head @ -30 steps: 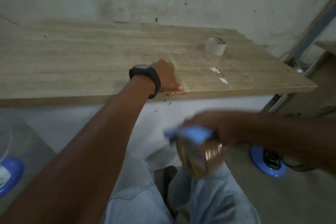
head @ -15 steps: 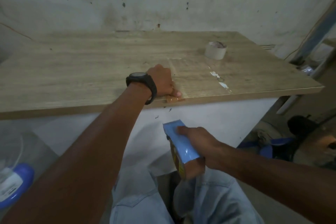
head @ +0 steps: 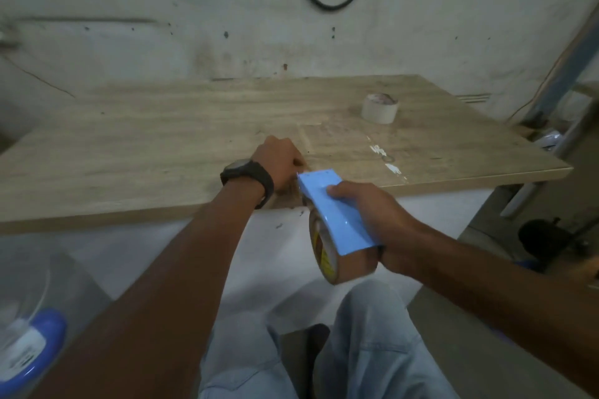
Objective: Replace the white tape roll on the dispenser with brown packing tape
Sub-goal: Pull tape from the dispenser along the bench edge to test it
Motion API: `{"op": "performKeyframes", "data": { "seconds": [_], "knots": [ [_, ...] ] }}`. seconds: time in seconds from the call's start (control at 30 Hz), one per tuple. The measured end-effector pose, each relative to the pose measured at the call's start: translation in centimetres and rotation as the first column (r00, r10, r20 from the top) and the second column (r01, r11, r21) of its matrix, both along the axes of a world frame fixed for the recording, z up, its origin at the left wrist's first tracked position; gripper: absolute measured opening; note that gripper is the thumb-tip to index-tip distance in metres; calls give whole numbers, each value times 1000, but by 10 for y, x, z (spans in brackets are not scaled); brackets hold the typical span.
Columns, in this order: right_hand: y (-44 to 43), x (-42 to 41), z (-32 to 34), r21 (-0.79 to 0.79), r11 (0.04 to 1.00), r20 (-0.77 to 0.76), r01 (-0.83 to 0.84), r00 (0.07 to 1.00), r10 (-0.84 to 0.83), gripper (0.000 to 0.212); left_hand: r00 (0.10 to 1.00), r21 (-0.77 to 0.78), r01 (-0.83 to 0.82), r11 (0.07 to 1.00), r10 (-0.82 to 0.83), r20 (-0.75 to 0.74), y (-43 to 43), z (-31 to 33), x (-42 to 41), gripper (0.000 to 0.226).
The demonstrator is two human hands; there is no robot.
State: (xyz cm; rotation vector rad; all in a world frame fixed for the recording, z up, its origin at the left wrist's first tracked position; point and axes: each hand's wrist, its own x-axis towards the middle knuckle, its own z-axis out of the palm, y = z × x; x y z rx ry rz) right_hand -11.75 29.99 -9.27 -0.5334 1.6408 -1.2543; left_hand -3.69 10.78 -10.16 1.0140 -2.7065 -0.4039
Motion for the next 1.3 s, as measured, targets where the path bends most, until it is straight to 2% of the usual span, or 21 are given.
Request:
{"op": "performKeyframes", "data": {
  "seconds": [0.07,0.17,0.23,0.33,0.43,0.53,0.57,0.7,0.77,0.87,1.0,1.13,1.23,1.3],
  "knots": [
    [-10,-7,13,-54,998,-23,16,1000,-17,44,999,-16,-48,999,47,-27,2,-4,1,19],
    [-26,-14,34,-112,994,-103,18,994,-30,50,984,-6,-92,996,90,-153,5,-6,3,17],
    [-41,-16,43,-147,989,-190,29,980,-57,44,982,-22,-105,994,100,-163,7,-7,1,12],
    [-67,-20,51,-201,979,-406,41,906,-121,49,953,19,-110,994,111,-281,4,-14,-5,14],
    [-96,-30,51,-251,968,-642,7,747,-172,33,935,60,-162,985,173,-309,-2,-22,-7,22],
    [-125,-44,48,-188,981,-898,-51,413,-151,45,918,95,-207,974,227,-324,-7,-21,-10,21],
    [-133,-50,42,-182,981,-935,-64,320,-152,45,917,98,-209,973,230,-326,-7,-22,-10,19],
    [-157,-65,23,-90,993,-990,-70,114,-81,27,903,120,-219,968,248,-350,-12,-21,-11,16],
    [-162,-68,16,-59,997,-996,-54,75,-55,24,895,134,-219,966,254,-366,-13,-24,-11,15],
    [-171,-71,10,-34,999,-996,-35,78,-32,24,873,155,-210,965,257,-415,-15,-27,-11,12],
    [-180,-73,0,-46,998,-999,-36,14,-45,29,855,140,-200,970,242,-458,-15,-29,-12,9],
    [-176,-62,-7,1,1000,-999,18,-42,2,13,841,149,-219,964,264,-472,-13,-26,-11,9],
    [-177,-59,-9,-64,998,-992,2,-108,-63,10,847,167,-219,961,272,-457,-10,-22,-11,10],
    [-180,-55,-9,-23,1000,-997,-19,-67,-24,6,856,150,-220,964,264,-444,-8,-22,-10,14]
  ]
}}
